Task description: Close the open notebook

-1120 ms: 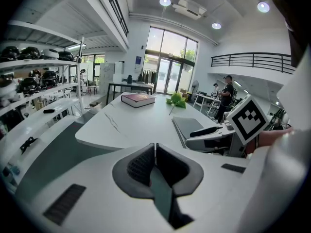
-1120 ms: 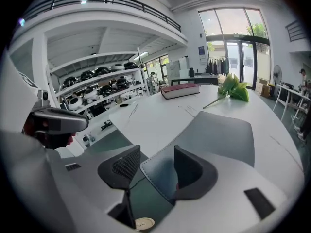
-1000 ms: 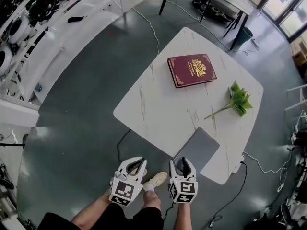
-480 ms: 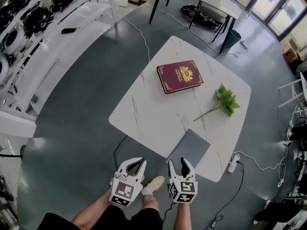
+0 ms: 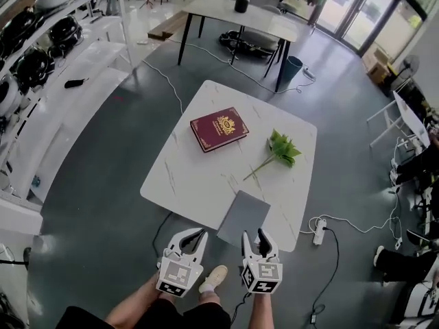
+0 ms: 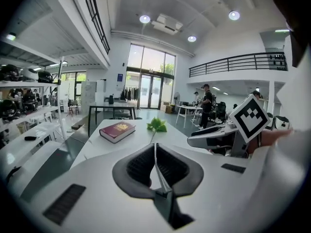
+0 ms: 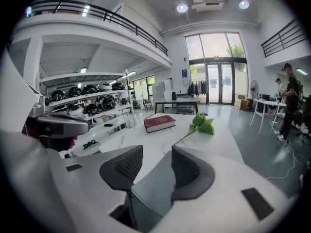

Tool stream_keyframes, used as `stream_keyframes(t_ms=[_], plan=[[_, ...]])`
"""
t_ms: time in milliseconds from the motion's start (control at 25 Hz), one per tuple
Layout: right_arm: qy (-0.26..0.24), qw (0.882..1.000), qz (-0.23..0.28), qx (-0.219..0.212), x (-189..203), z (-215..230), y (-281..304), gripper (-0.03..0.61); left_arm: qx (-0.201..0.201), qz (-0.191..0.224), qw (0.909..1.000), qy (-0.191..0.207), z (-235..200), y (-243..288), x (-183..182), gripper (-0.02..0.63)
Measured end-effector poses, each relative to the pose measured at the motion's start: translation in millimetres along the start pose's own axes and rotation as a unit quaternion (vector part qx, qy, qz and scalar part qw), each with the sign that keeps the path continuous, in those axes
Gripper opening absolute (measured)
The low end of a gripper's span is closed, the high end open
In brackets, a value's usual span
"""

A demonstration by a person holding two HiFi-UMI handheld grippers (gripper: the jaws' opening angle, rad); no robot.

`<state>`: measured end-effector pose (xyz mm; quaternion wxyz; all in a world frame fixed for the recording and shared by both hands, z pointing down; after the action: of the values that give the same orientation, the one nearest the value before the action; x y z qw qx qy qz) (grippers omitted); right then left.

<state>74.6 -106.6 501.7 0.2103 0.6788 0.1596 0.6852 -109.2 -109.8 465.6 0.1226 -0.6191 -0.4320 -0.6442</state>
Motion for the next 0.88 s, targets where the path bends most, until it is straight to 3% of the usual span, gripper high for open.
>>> stream_keyframes(t_ms=[400, 880], plan=[[0.023, 0.993, 0.08, 0.082, -47, 36, -104, 0.156, 0.051, 0.05, 0.9955, 0.063, 56, -24, -74, 0.031], [0.049, 0.975, 0.138, 0.168, -42, 41, -206, 0.081, 0.115, 0.083, 0.9822, 0.123, 115, -57, -108, 0.031]])
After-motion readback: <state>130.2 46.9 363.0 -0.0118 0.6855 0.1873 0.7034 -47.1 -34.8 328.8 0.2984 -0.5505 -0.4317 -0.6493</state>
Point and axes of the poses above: the fingertips, and each gripper's own axes: y forward along the fingers, z to its right, x out of its underside, the point moved 5 cm from there along -y, backward along the fingers, and after that the axes turned 8 degrees about x, right-handed, at the moved point
